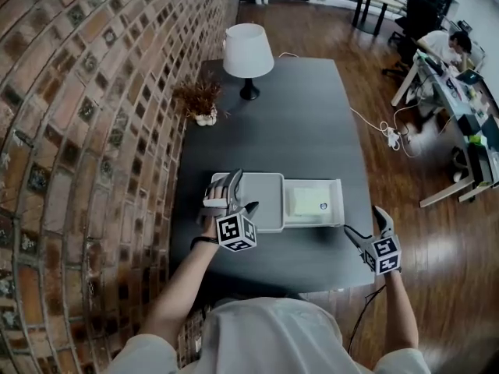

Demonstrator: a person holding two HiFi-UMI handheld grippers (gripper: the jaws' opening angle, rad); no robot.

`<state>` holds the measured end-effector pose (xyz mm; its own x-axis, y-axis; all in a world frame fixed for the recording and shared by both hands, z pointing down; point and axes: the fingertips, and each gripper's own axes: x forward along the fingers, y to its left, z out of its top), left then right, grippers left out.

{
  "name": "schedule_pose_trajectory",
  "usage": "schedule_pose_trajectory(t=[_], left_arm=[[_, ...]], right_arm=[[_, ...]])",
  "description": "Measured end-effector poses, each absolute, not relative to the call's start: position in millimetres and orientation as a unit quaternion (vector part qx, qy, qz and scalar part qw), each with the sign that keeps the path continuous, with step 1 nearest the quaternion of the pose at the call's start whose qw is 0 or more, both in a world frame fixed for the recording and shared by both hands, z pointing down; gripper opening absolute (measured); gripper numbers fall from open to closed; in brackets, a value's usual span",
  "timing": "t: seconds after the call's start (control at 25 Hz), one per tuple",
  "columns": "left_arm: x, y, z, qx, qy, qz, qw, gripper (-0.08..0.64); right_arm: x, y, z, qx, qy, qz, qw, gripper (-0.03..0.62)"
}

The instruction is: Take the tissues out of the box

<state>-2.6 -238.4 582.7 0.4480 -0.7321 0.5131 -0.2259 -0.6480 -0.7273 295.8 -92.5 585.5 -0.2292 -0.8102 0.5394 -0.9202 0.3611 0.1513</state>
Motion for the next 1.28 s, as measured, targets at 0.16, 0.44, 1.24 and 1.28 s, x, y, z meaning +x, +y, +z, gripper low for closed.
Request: schedule_pose_trajectory(t=[0.16, 0.44, 1.24, 1.28], left_arm=[[-6, -240, 586, -0.809, 0.304, -0.424, 0.271, 0.508], [-16, -238, 588, -0.816, 0.315, -0.419, 0.244, 0.508], [-44, -208, 594, -0.845, 0.351, -0.386, 0.118, 0.528], [-45, -206, 594, -0.846, 0.352, -0.383, 0.114, 0.528]], right_arm=[[291, -106, 593, 0.529, -0.792, 0.105, 0.284, 0.466], [277, -131, 603, 0.471, -0.821, 0.111, 0.304, 0.468], [227, -174, 646, 0.268, -0.854, 0.101, 0.434, 0.529], [226, -176, 649, 0.261, -0.853, 0.099, 0.441, 0.529]])
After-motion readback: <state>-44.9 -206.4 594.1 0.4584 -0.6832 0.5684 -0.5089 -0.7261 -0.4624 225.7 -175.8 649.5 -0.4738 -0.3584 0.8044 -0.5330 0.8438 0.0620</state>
